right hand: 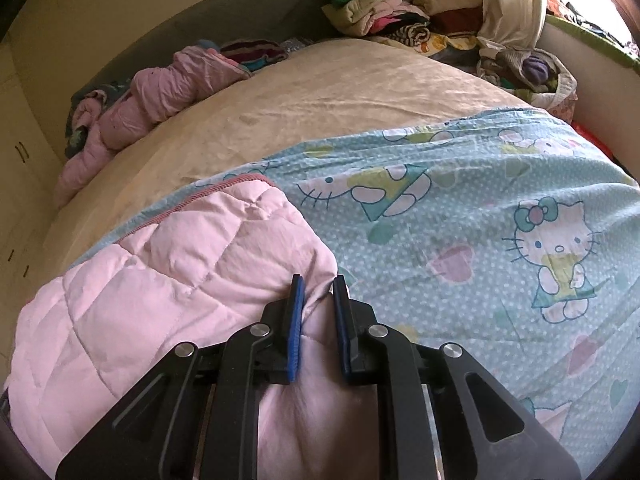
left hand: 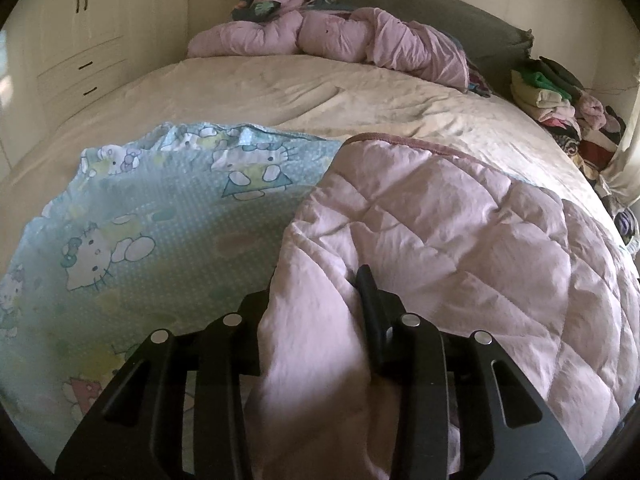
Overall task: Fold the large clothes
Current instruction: 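Lay the hem down over the collar and press it flat with both tools, then open both tools and release the folded jacket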
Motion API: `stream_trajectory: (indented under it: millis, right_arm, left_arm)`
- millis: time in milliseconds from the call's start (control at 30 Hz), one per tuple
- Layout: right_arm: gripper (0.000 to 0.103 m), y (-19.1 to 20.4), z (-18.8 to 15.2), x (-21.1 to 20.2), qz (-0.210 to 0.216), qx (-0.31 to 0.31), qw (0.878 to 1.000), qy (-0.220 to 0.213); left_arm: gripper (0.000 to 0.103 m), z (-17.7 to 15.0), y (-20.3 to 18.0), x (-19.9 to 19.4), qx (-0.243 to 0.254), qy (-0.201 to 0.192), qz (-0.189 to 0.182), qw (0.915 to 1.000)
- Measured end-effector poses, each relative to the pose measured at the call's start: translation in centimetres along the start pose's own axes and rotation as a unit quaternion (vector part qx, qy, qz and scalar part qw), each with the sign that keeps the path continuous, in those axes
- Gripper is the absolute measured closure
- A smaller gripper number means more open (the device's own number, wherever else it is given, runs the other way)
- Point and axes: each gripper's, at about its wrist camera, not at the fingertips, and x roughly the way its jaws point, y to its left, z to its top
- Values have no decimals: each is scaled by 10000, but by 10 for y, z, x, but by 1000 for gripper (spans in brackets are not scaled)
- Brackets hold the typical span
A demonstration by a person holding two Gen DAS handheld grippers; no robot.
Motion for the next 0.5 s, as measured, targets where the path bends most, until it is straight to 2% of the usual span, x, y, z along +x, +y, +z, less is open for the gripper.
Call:
stream_trajectory:
  millis: [100, 200, 267, 367, 400, 500]
  right_arm:
    - [84, 4, 0, -1, -158, -147, 9998, 46]
    - [72, 8, -1, -15, -253, -272, 9993, -23]
    - [48, 10, -4, -28, -260, -369, 9989, -114]
    - [33, 12, -15, -64, 71, -429, 9980, -463]
    - [31, 15, -20, -77, 160, -511, 9970, -552]
    - [26, 25, -36, -110, 510, -798, 9930, -707]
  left_arm:
    - [72, -1, -1, -2, 23, -18, 52, 10000]
    - [65, -2, 0, -9, 81, -49, 154, 9998]
    - [55, -4, 1, -18, 122, -110, 234, 9996]
    - [44, -9, 2, -37, 154, -265, 267, 9992]
    - [37, -10, 2, -42, 159, -312, 286, 9990]
    - [36, -17, -1, -59, 181, -415, 211, 9988]
